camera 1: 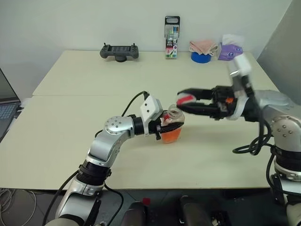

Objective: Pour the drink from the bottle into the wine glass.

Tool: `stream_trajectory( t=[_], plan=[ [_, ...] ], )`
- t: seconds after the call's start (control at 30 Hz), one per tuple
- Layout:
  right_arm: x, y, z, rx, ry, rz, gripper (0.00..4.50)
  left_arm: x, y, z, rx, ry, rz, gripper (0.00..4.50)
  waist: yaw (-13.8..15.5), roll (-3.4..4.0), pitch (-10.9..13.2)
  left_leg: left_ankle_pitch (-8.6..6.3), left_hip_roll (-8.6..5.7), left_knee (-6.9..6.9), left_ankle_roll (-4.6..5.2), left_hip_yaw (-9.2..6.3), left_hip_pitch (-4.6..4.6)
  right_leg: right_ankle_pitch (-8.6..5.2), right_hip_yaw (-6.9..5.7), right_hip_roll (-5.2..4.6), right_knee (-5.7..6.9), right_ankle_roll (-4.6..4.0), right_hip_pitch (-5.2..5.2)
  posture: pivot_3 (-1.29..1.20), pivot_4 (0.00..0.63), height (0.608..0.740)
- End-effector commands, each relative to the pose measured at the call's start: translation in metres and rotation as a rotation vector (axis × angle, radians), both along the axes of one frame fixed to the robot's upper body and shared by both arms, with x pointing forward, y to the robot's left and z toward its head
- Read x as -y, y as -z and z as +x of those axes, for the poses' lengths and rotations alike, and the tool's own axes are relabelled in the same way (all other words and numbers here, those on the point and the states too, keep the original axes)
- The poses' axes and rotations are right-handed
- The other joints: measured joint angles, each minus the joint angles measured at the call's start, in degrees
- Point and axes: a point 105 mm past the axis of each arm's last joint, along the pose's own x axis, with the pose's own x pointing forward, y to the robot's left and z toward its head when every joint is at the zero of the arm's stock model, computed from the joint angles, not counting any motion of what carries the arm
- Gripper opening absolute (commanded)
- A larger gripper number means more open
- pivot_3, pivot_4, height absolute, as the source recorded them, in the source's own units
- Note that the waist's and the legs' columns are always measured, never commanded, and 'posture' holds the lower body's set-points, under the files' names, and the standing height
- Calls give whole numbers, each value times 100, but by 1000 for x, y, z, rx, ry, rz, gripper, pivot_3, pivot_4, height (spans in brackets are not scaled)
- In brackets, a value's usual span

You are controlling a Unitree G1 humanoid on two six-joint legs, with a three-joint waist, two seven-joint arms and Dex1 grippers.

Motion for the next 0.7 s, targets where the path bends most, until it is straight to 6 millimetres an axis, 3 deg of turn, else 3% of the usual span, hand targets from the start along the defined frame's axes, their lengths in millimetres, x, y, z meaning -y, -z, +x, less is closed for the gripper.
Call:
stream_trajectory(
  t=[0.03,0.1,0.17,0.27,0.4,0.47,0.7],
  plan=[
    [36,-27,25,32,275,188,1742,2,-19,-2,81,15,-42,1788,8,0,0,0,-2,1,-1,1,-1,0,2,-1,0,0,0,0,150,740],
    [63,3,43,5,508,116,1742,3,-25,-1,90,11,-66,1788,47,-10,-6,0,-3,2,-1,2,-2,1,3,-2,-1,0,0,0,150,740],
    [95,54,53,-64,735,36,1741,3,-29,-1,100,13,-77,1788,104,-12,-7,0,-2,0,0,-5,-3,0,-5,-2,-9,0,8,0,150,740],
    [133,126,49,-197,980,-1,1741,4,-32,-2,105,14,-86,1788,151,-12,-8,-1,-3,-6,0,2,-3,0,0,-5,-11,1,5,0,150,740],
    [149,191,36,-326,1116,-79,1741,4,-34,-1,108,9,-91,1788,91,5,-4,-1,-7,-4,-1,33,-5,-1,27,-11,5,3,-15,0,150,740],
    [154,203,36,-353,1166,-74,1741,5,-34,-1,107,10,-91,1788,12,5,-5,0,-1,-2,-1,43,7,-2,37,-2,2,4,-7,0,150,740],
    [168,200,38,-304,1225,-85,3988,1,-34,6,109,-16,-91,1788,-10,6,-6,10,2,11,11,33,22,11,31,11,4,26,15,0,150,740]
  ],
)
